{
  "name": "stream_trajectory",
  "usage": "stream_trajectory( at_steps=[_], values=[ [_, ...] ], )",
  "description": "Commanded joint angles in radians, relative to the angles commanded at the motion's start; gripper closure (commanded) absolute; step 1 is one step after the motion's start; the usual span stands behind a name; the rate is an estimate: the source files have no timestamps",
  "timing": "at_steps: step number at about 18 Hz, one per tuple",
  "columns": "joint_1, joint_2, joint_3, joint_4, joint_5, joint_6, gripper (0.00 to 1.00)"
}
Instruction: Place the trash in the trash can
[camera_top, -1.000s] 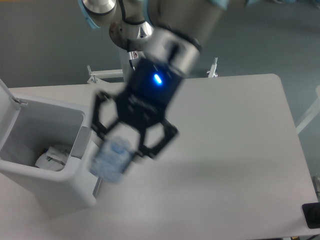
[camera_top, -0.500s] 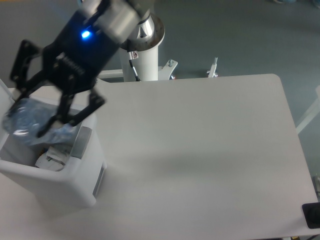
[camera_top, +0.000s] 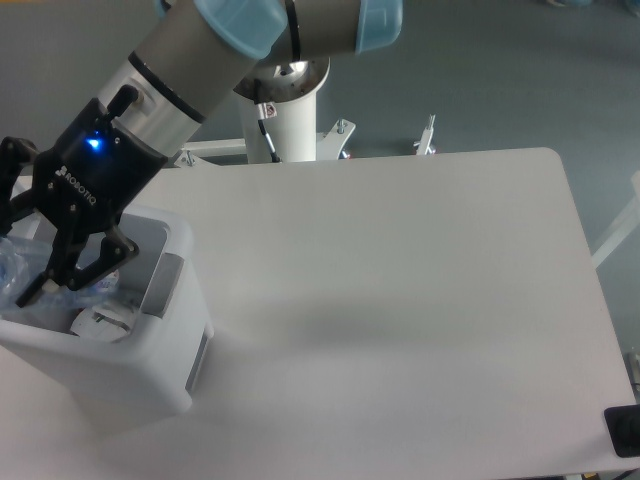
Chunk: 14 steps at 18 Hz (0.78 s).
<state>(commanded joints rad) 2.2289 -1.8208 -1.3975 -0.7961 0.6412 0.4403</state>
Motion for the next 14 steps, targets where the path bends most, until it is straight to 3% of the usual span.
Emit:
stream_trajectory(
  at_steps=[4, 9, 14],
  values=[
    [0.014, -0.005, 0.0, -0.002, 0.011, -0.002, 0.0],
    [0.145, 0.0, 0.008, -0.003, 0.017, -0.025, 0.0],
    [0.236, -0.006, 0.006, -0.003, 0.176, -0.014, 0.0]
  ],
)
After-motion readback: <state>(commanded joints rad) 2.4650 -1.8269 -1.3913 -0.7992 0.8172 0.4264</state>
